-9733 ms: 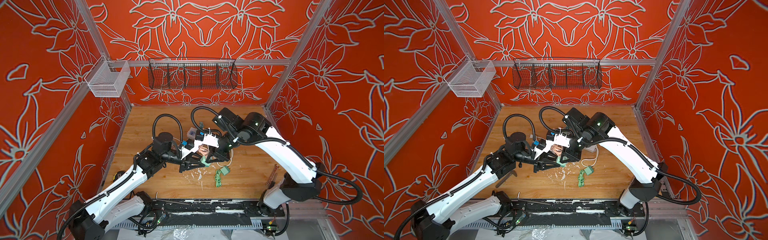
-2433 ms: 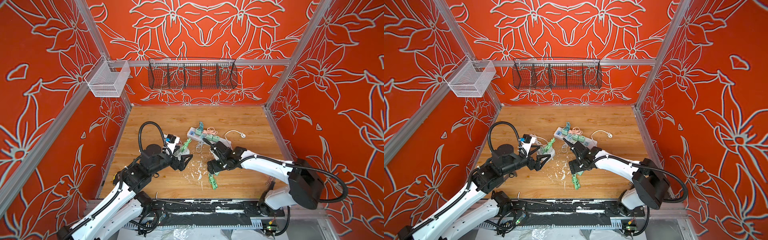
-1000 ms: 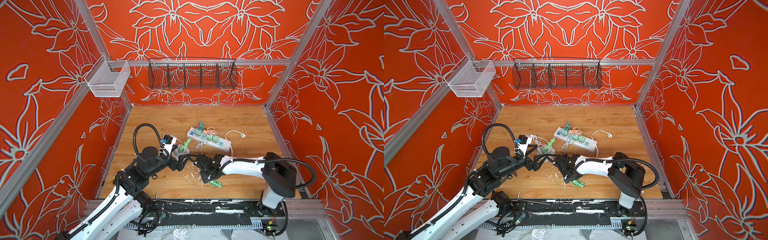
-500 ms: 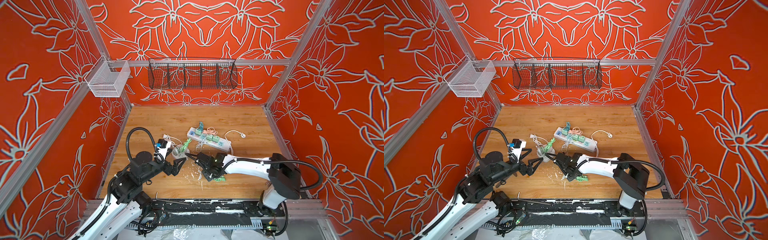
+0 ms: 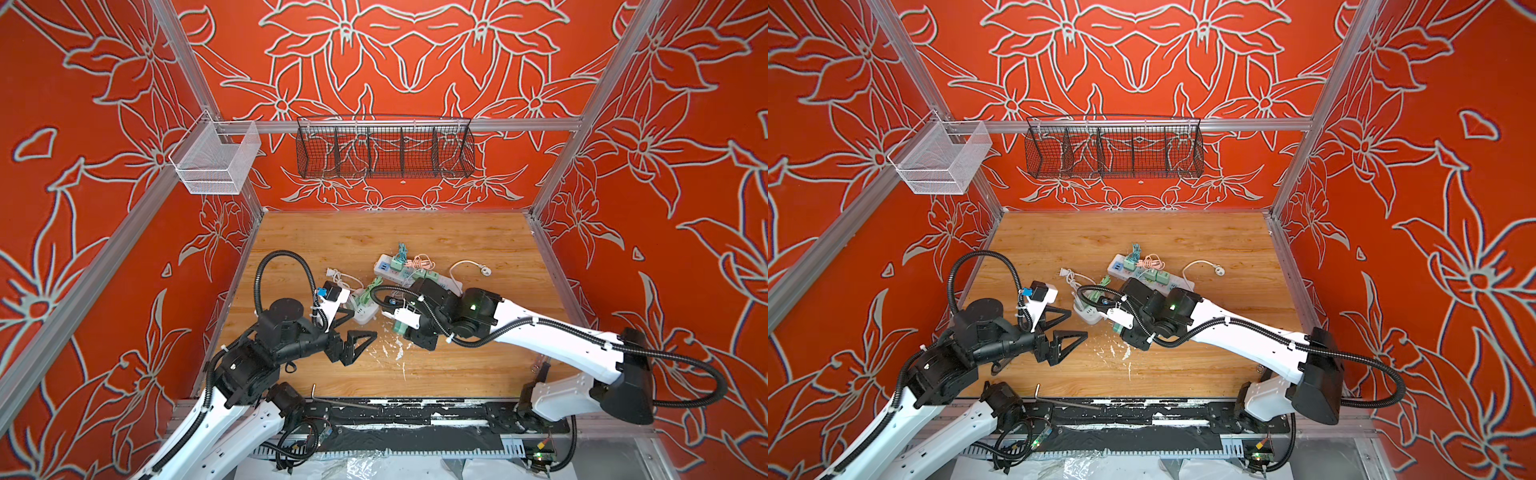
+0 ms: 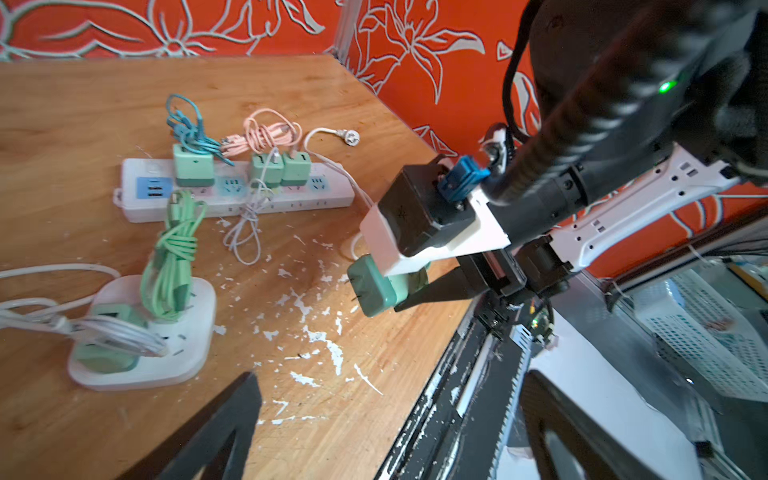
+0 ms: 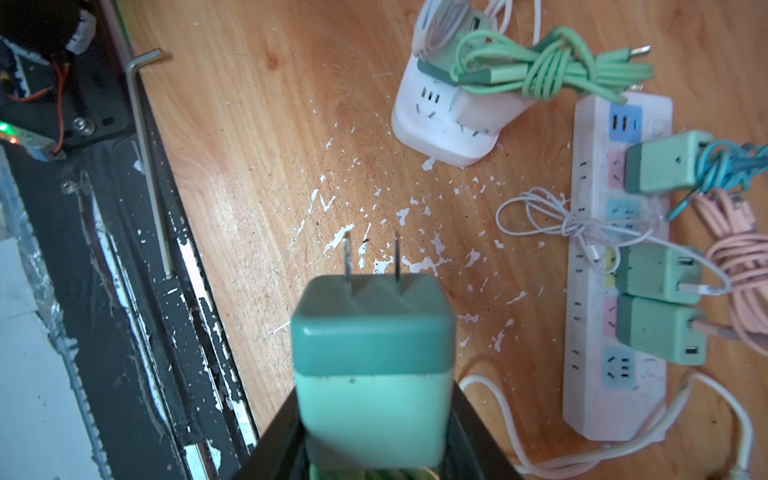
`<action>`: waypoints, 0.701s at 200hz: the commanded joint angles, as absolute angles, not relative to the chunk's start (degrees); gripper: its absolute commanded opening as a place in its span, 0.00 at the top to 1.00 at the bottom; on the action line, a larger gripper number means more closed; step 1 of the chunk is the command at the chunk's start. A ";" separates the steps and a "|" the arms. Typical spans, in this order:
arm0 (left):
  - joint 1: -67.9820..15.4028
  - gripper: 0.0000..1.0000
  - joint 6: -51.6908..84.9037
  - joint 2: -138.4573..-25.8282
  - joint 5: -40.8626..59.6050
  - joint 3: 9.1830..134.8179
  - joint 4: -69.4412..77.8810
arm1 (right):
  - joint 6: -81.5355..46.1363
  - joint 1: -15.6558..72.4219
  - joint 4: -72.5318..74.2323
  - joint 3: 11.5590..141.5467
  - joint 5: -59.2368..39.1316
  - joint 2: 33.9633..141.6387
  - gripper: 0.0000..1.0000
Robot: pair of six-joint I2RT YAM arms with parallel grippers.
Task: Insert the plug
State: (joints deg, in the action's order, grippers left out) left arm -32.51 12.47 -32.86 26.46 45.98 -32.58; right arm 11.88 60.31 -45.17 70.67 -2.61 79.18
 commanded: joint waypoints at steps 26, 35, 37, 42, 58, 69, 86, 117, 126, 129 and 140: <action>-31.58 0.03 14.53 -40.51 38.59 49.97 -33.98 | 24.75 59.97 -46.92 72.83 -3.52 74.39 0.67; -31.22 0.03 15.44 -42.19 39.93 50.23 -33.25 | 26.09 60.03 -45.71 72.52 -3.90 73.24 0.67; -31.09 0.03 15.73 -42.50 40.22 50.26 -33.05 | 26.43 60.03 -45.53 72.45 -4.01 73.11 0.67; -30.75 0.03 16.34 -43.29 40.76 50.14 -32.45 | 27.05 60.03 -45.08 72.27 -4.21 72.63 0.67; -30.02 0.03 19.46 -45.08 43.12 48.62 -28.05 | 29.00 60.10 -43.98 72.21 -4.62 71.73 0.68; -29.80 0.03 21.49 -46.15 44.81 47.46 -24.72 | 29.76 60.20 -43.16 72.29 -4.53 71.57 0.68; -29.79 0.03 23.50 -47.60 45.83 46.51 -21.22 | 30.53 60.38 -42.31 72.49 -4.58 71.63 0.69; -29.80 0.02 25.54 -48.89 47.72 44.66 -15.87 | 30.93 60.73 -40.81 72.81 -3.98 72.33 0.70; -29.84 0.01 25.55 -49.56 47.70 44.49 -15.56 | 31.02 60.82 -40.50 73.01 -4.11 72.44 0.70; -29.80 0.00 25.56 -49.77 47.72 44.48 -15.51 | 31.07 60.89 -40.38 73.03 -4.06 72.44 0.70; -29.82 0.01 25.39 -50.80 47.72 44.47 -15.63 | 30.98 61.06 -39.93 73.20 -4.13 72.52 0.70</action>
State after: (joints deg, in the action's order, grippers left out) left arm -30.04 23.83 -49.30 45.50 44.53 -19.86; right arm 28.69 60.51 -42.24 71.24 -3.53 72.25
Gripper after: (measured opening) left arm 0.995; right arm 0.447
